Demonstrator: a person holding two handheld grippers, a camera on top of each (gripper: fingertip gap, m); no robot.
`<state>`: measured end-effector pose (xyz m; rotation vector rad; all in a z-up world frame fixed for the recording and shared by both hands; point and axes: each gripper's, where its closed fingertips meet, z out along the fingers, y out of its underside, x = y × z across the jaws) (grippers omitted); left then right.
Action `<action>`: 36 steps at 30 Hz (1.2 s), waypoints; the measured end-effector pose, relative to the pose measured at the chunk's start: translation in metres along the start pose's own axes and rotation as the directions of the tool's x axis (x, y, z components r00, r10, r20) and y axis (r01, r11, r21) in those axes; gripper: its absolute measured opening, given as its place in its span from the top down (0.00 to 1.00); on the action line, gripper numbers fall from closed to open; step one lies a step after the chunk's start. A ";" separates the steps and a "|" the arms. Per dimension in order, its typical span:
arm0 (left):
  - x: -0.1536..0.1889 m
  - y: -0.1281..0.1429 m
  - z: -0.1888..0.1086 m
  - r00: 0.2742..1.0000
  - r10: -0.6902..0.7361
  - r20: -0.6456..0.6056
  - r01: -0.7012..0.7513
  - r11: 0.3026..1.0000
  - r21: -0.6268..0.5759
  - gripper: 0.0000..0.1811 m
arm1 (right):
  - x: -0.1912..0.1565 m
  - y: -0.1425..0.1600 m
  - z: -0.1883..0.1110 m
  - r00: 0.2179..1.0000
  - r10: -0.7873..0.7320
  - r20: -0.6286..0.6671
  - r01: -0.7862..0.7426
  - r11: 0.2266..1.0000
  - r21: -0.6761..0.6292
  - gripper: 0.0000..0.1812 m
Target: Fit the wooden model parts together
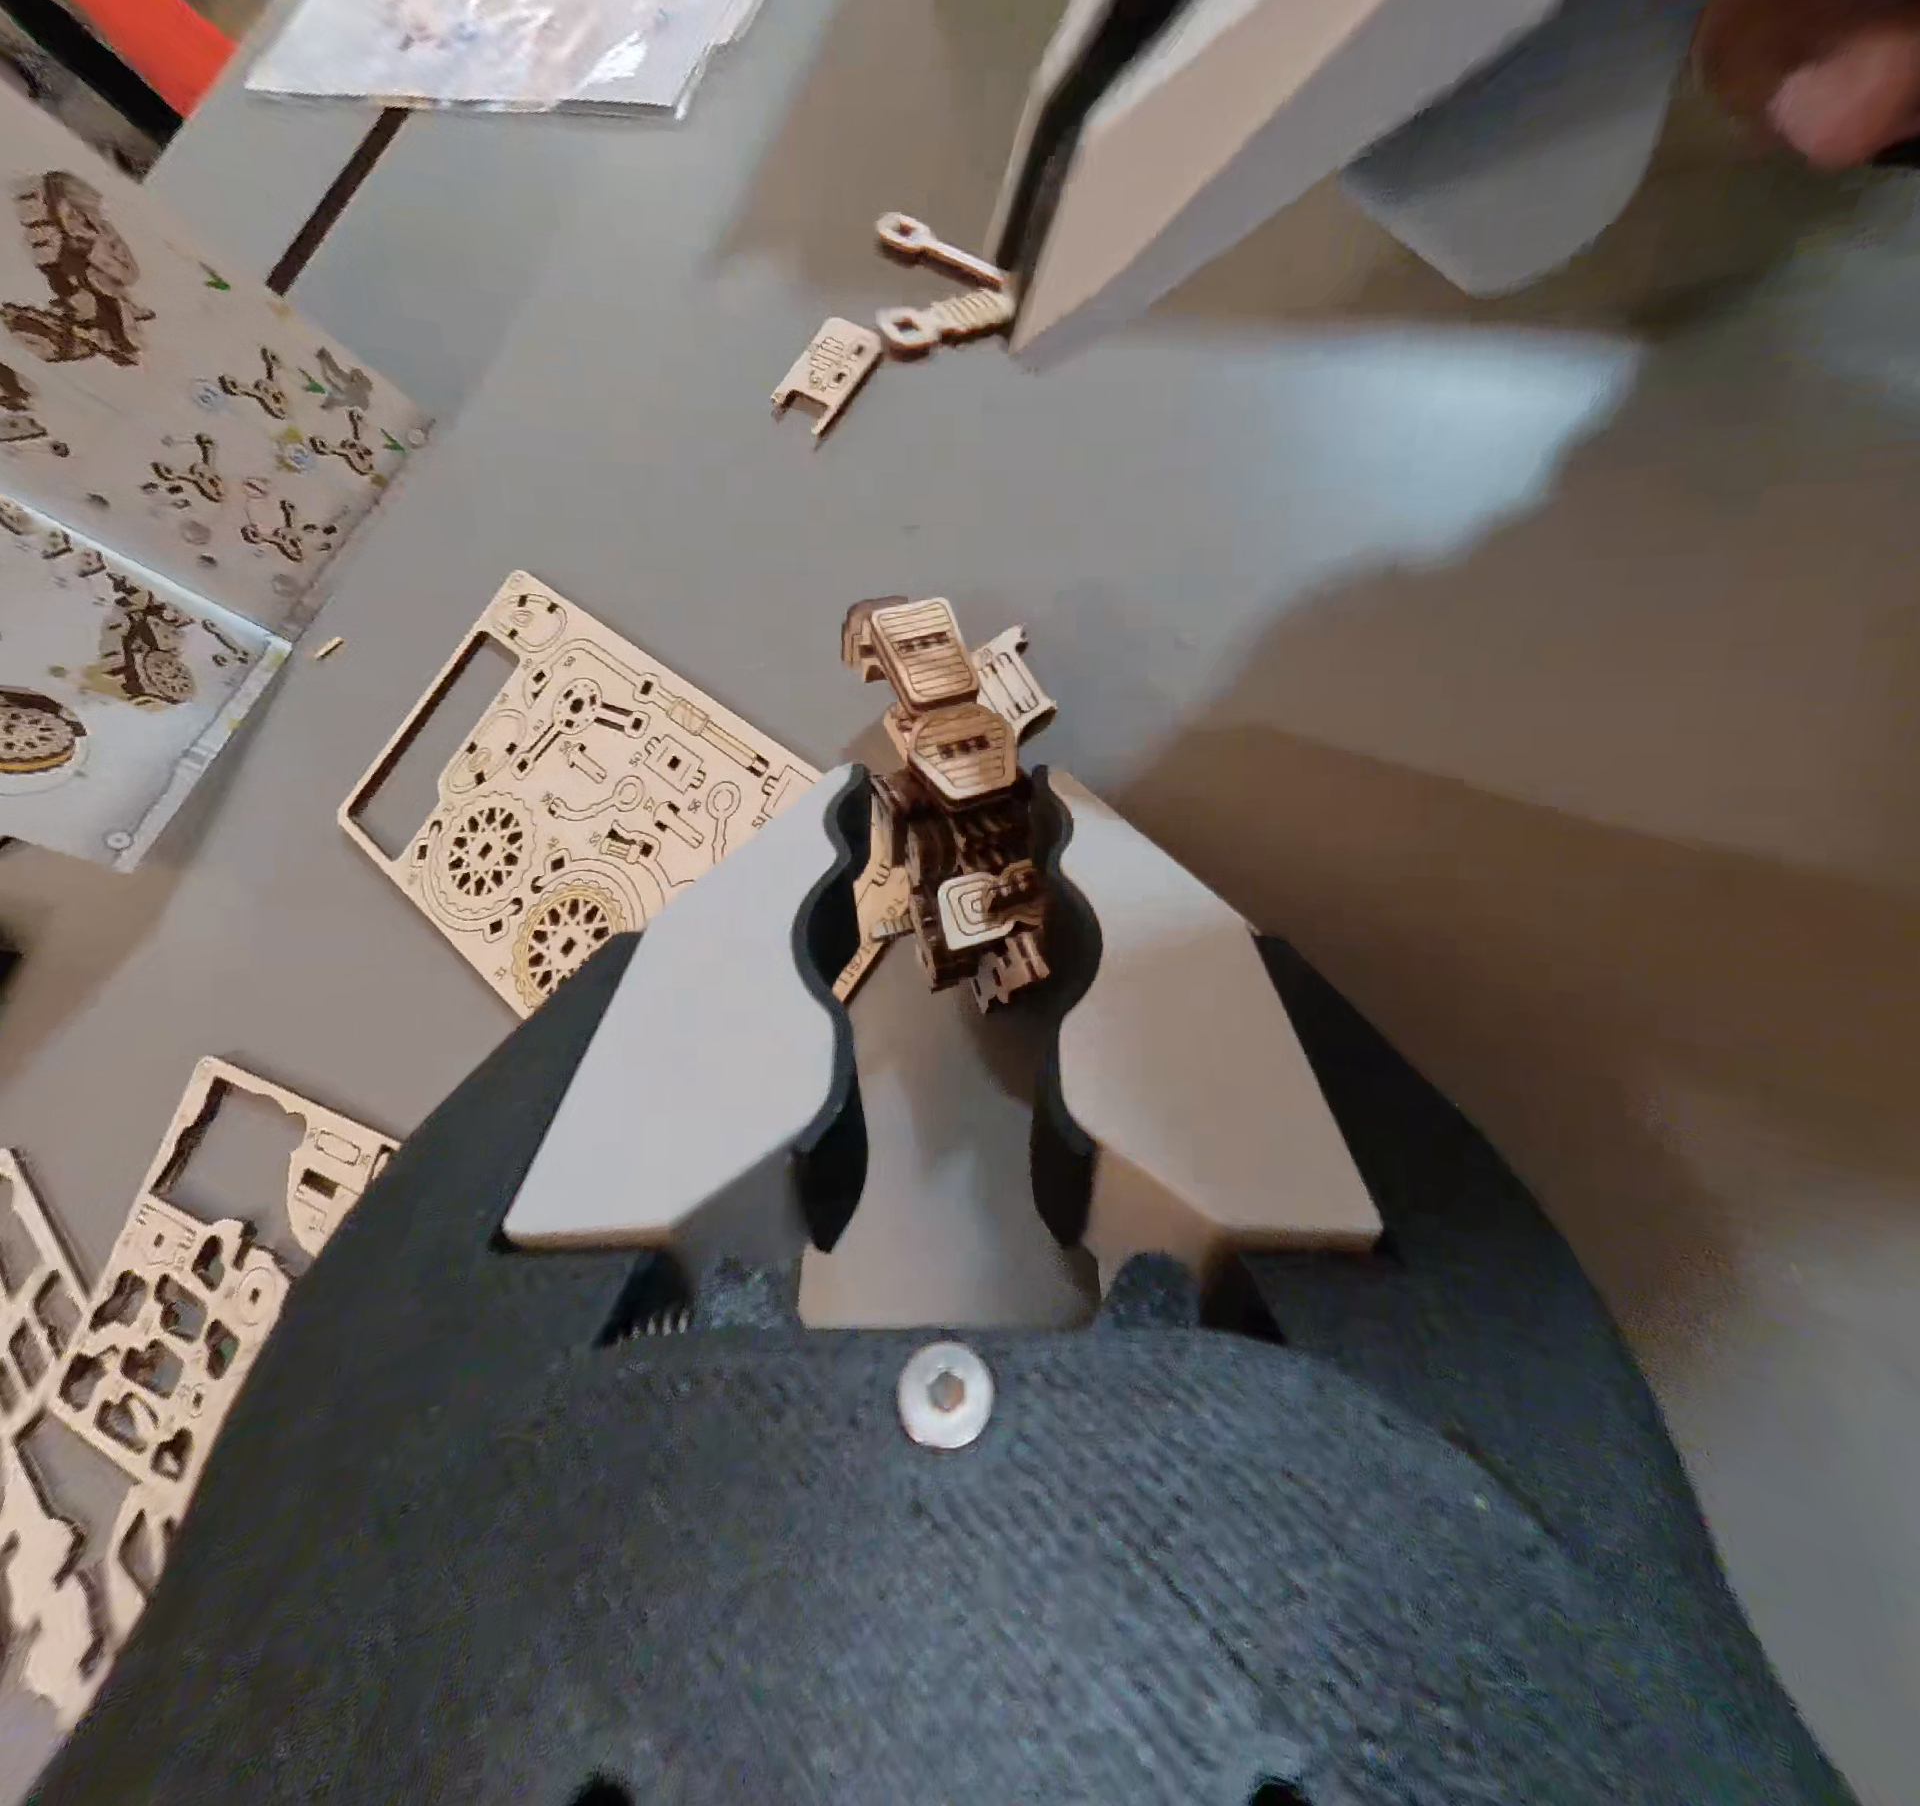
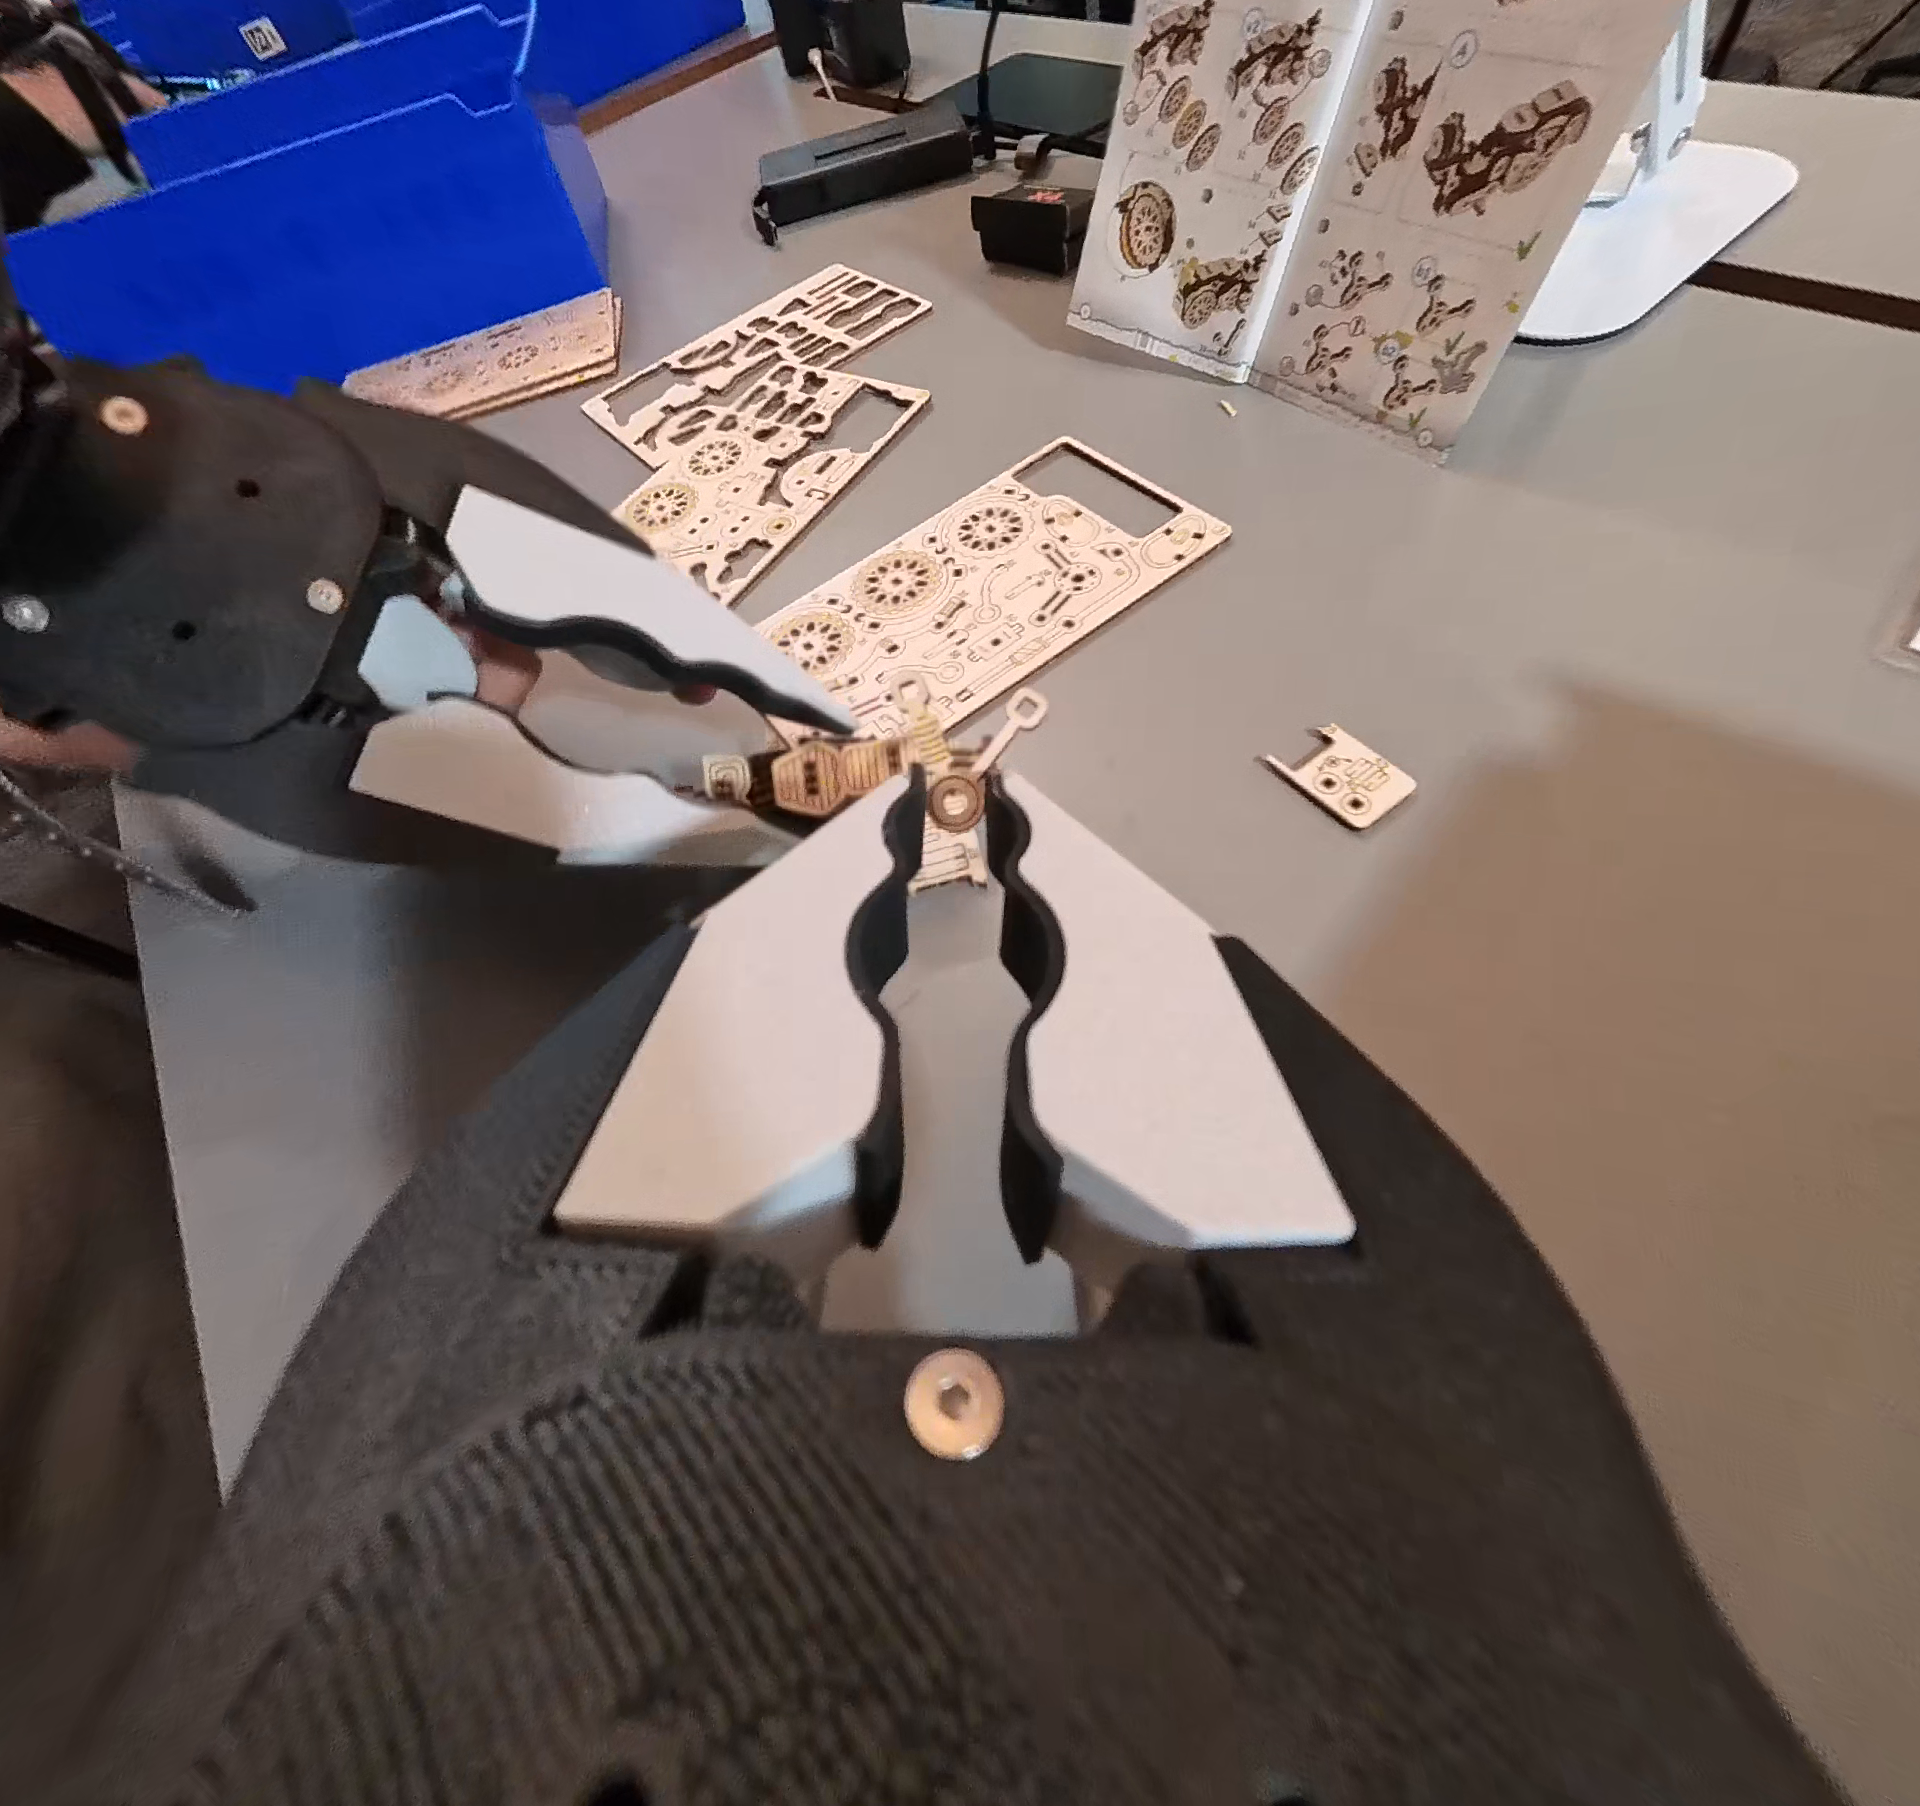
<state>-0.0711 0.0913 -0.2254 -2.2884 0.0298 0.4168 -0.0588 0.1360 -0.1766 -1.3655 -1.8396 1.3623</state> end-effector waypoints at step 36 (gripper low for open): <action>0.004 -0.036 -0.038 0.280 -0.513 -0.811 0.812 0.578 -0.085 0.86 | -0.032 -0.002 0.013 0.937 -0.349 0.018 0.350 0.936 -0.045 0.95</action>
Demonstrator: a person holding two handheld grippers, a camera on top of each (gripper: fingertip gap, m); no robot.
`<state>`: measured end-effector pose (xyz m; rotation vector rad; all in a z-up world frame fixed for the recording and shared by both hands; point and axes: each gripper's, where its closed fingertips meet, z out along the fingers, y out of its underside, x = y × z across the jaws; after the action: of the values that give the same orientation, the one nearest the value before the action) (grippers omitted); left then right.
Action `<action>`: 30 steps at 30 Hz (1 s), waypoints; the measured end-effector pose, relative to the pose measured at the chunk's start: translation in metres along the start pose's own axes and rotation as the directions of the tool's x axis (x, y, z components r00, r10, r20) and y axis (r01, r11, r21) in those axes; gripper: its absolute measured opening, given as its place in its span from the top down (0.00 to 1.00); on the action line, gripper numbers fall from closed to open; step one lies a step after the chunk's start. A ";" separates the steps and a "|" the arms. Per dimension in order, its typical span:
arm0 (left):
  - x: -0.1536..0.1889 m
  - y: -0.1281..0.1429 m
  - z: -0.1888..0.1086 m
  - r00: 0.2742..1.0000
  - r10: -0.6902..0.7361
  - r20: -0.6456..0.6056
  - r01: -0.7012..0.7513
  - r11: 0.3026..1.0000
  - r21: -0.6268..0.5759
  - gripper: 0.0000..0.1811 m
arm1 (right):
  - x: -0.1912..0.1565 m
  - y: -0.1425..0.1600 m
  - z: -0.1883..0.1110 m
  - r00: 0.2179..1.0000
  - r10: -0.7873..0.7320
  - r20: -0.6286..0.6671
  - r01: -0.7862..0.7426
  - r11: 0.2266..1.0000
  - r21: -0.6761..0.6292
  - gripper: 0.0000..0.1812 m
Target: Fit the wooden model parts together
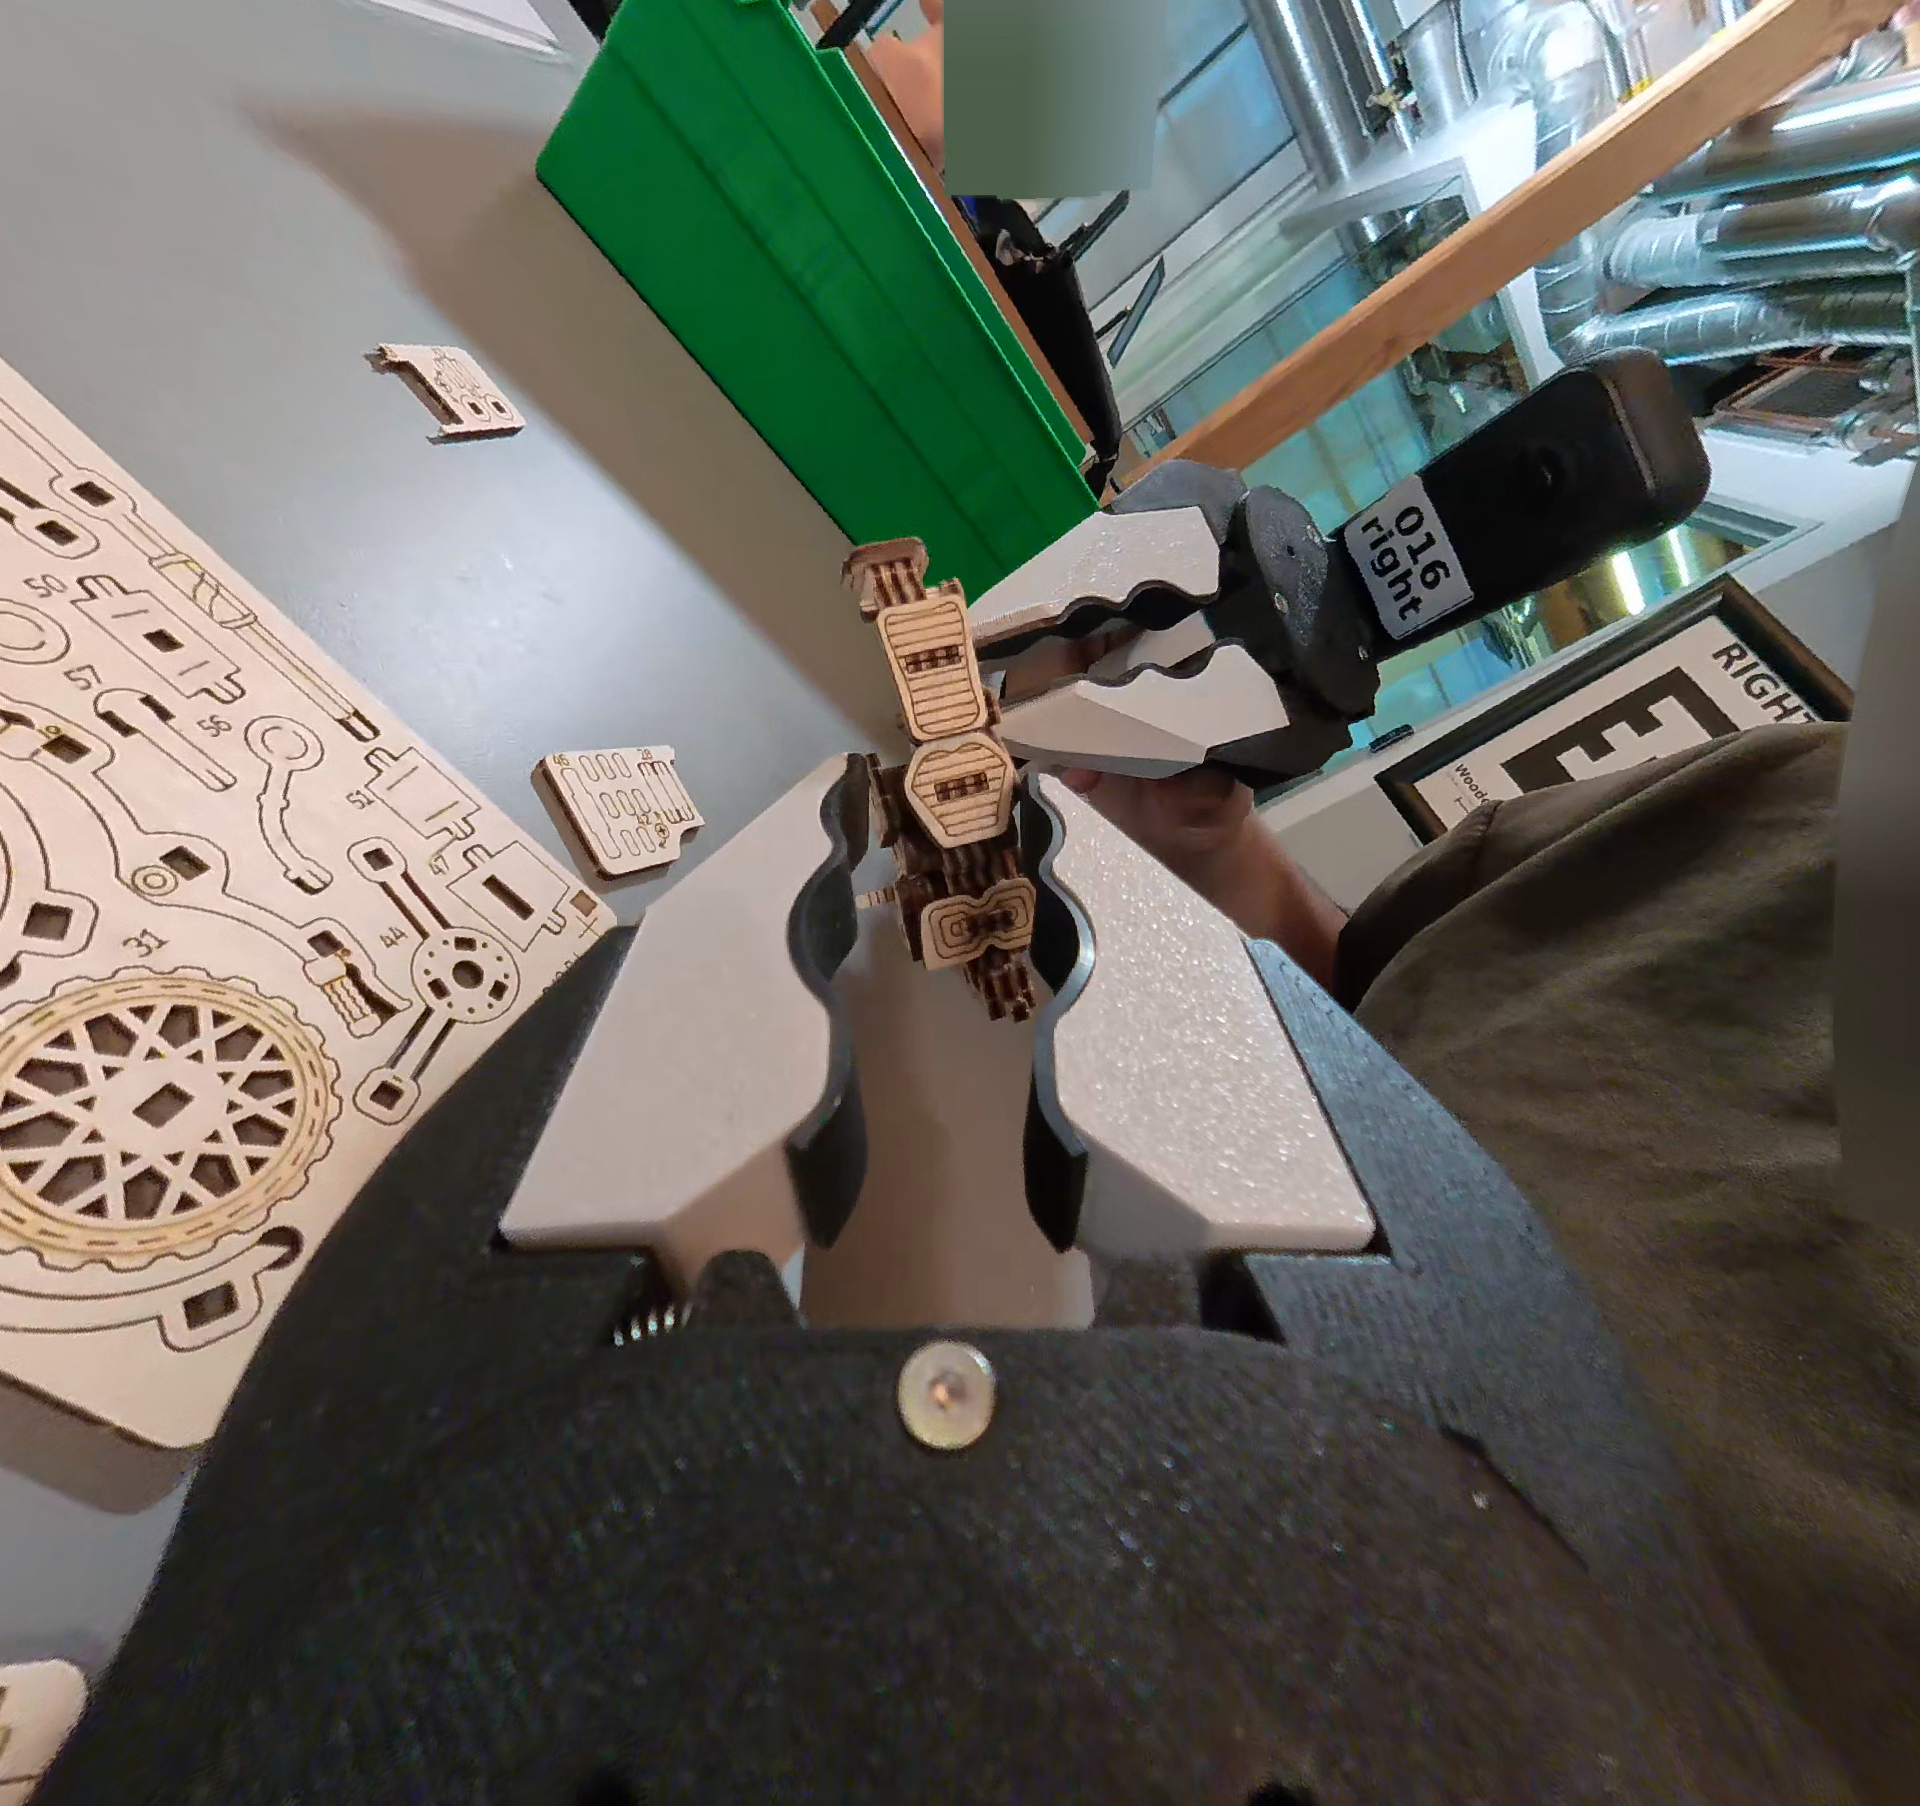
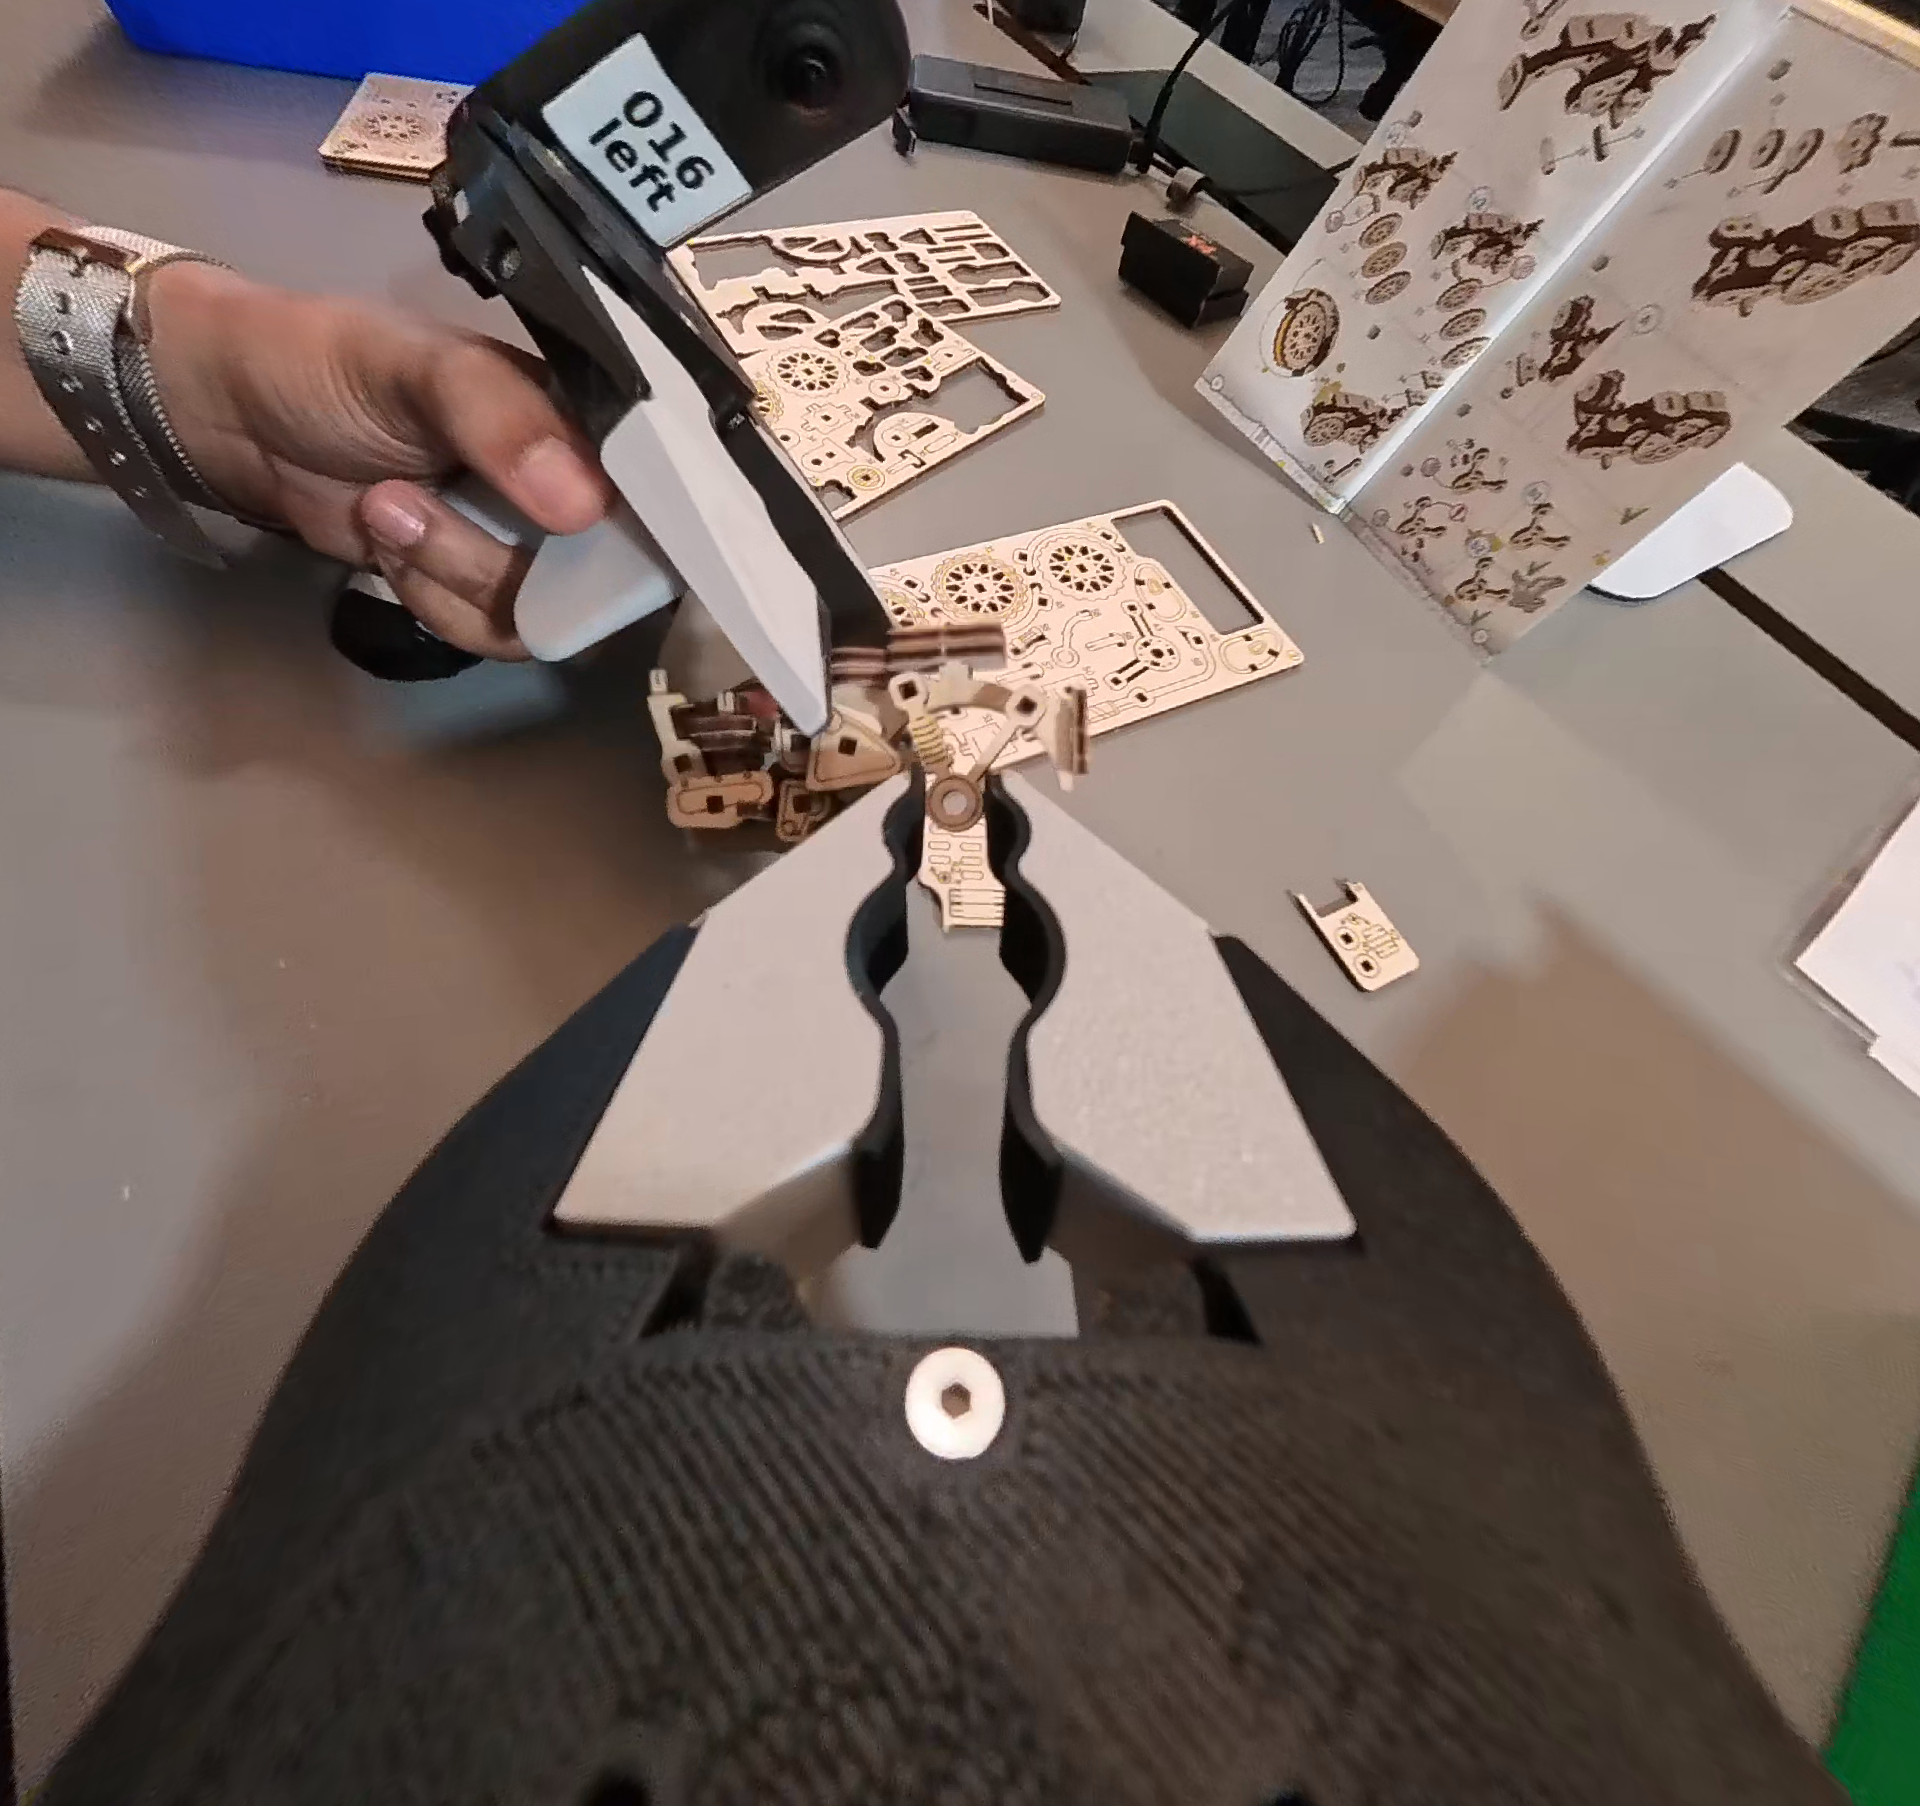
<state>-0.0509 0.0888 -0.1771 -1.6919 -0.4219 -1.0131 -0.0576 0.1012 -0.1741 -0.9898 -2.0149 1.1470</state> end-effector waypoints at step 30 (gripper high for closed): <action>0.000 0.010 0.000 0.999 0.050 -0.002 -0.050 0.995 -0.085 0.84 | -0.009 0.006 0.002 0.999 -0.025 0.045 0.026 0.999 -0.035 0.95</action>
<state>-0.0437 0.0850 -0.1837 -1.7698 -0.3389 -1.0071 -0.0525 0.0948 -0.1820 -0.9614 -2.0840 1.1322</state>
